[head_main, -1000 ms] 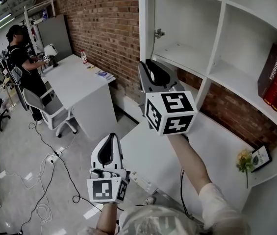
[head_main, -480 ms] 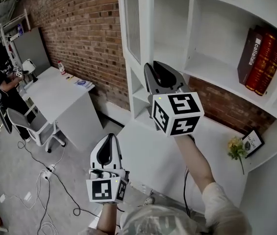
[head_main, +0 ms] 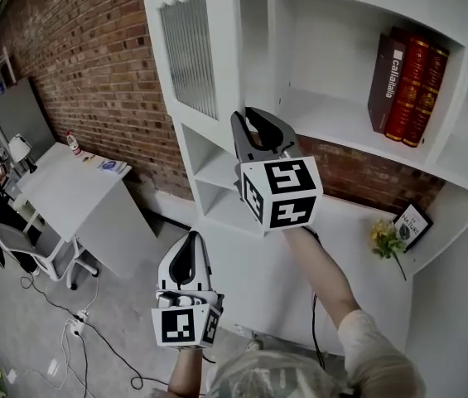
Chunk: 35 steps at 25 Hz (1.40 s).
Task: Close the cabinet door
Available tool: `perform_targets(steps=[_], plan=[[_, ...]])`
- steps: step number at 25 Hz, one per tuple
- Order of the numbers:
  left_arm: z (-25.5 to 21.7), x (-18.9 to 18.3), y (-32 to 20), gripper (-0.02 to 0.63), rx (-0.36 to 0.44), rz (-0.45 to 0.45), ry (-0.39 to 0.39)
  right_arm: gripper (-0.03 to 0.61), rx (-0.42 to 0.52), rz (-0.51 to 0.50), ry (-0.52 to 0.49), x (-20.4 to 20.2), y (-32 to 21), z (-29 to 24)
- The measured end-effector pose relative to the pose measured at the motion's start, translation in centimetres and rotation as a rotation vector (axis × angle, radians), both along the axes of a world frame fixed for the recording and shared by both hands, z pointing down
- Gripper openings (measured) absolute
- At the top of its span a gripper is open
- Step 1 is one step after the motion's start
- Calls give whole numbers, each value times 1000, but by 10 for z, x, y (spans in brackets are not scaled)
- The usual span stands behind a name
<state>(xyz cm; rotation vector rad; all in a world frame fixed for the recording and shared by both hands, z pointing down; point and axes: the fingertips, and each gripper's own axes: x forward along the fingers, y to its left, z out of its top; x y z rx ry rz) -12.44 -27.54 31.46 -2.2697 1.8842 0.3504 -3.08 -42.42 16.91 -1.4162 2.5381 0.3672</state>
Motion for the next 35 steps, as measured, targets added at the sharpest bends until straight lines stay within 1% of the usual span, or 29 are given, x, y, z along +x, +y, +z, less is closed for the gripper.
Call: perform_targets(steps=[8,11,13,19,26,35], plan=[[6,1,-15,14,-14,17,7,77,4,68,-4,16,-19,1],[9,9,-22,14,-20,42,12,77,5,115,4,29,-26,1],[9,5,-25,14,-18,44,8,77,6,135,4,30,-31,0],[8,-5,-33,14,-15,35,13,77,-6,166,9,33,-43,0],[14,-3,-48,14,-26,59,15,77,6,227,45,41,-57,0],[18,0,-64,14,-36,71,23,77,-15,258,51,51,-77,0]])
